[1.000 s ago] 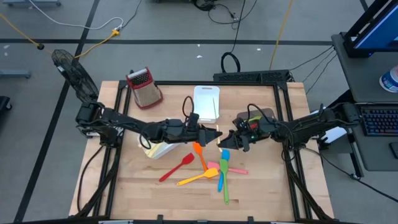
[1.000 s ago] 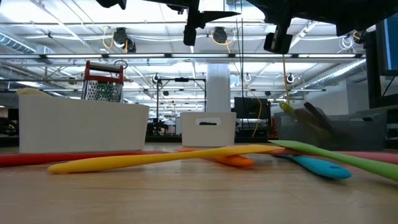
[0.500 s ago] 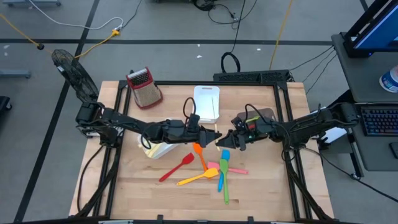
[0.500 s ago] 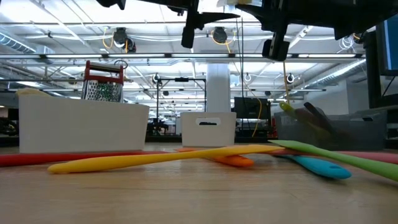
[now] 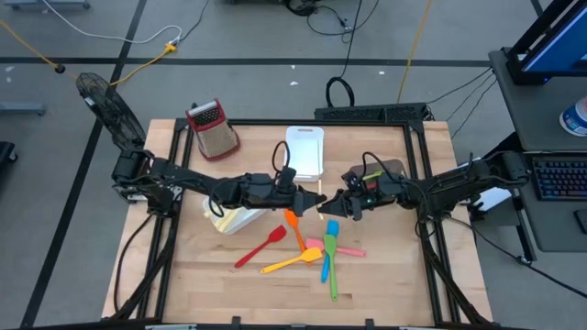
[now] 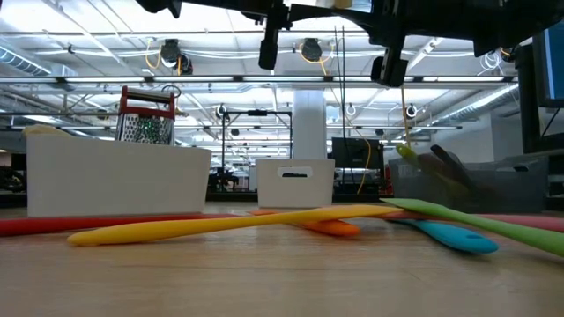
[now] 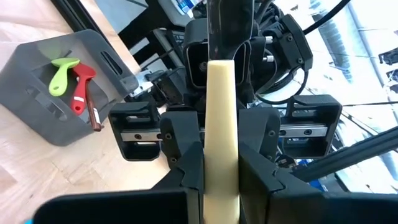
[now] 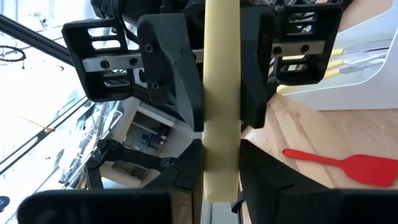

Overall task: Pick & Place Kitchen Items
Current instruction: Put the white table knife into the bottom white bin

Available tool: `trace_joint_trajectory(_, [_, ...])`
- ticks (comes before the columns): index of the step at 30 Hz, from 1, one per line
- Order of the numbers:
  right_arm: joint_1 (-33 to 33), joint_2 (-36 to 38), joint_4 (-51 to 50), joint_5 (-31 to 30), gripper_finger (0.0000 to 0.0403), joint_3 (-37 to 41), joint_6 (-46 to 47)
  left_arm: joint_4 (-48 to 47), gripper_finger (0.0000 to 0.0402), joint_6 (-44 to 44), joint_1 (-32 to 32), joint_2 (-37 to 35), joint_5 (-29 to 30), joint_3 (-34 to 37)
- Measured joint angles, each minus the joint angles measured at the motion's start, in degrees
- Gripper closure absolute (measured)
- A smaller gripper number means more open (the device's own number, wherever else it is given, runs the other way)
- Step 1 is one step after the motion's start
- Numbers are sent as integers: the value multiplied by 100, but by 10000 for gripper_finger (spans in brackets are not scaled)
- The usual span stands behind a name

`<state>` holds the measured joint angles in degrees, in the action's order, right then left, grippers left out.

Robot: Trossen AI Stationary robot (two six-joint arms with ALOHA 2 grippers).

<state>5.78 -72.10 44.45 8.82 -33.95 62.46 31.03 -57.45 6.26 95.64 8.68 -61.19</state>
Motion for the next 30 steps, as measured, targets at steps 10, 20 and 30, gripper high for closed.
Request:
trace_joint_trajectory(10, [10, -6, -89, 39, 255, 0, 194, -470, 350, 59, -32, -84, -139, -2])
trace_joint_trajectory(20, [36, 12, -157, 661, 147, 0, 247, -1377, 350, 211, -295, -285, -87, 17])
trace_joint_trajectory(30, [35, 11, -702, 952, 164, -4, -163, -3462, 350, 369, -716, -1209, -43, -15])
